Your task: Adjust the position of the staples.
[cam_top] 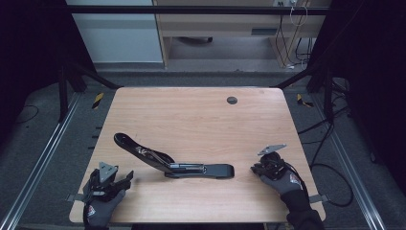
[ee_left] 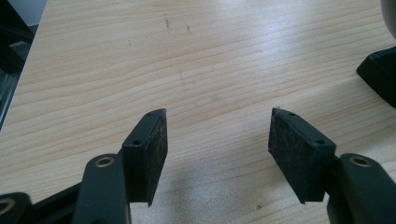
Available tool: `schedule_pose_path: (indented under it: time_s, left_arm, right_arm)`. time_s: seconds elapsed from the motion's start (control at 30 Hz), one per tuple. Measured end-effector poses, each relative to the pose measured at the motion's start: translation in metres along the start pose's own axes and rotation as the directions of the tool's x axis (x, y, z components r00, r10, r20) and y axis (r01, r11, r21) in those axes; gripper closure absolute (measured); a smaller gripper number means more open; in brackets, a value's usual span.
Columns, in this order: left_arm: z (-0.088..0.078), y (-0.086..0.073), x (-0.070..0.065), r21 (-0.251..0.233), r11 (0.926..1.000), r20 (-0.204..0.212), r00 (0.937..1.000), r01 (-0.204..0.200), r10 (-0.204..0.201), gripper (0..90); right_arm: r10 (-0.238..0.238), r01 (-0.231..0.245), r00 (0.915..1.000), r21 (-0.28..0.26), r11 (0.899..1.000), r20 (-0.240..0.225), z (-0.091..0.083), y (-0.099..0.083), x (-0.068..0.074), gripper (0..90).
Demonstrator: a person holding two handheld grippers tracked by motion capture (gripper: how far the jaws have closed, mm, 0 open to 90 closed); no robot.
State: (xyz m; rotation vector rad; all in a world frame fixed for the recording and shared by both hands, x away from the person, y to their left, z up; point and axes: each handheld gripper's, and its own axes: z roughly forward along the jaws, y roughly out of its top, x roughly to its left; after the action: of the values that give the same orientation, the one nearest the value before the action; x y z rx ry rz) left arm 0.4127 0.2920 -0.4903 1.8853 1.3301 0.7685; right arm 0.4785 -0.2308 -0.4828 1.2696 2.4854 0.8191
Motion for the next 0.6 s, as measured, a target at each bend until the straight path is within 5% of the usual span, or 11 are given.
schedule_pose_path:
  time_s: [0.3,0.6]
  left_arm:
    - [0.0,0.0,0.0,0.0,1.0,0.001,1.0,-0.002,0.002,37.2]
    - [0.0,0.0,0.0,0.003,1.0,0.004,1.0,-0.001,0.001,37.2]
  right_arm:
    - [-0.016,0.015,0.9999,0.014,1.0,0.007,-0.016,0.012,-0.001,73.6]
    - [-0.031,0.031,0.9995,0.089,0.996,0.0,-0.018,0.028,-0.002,74.5]
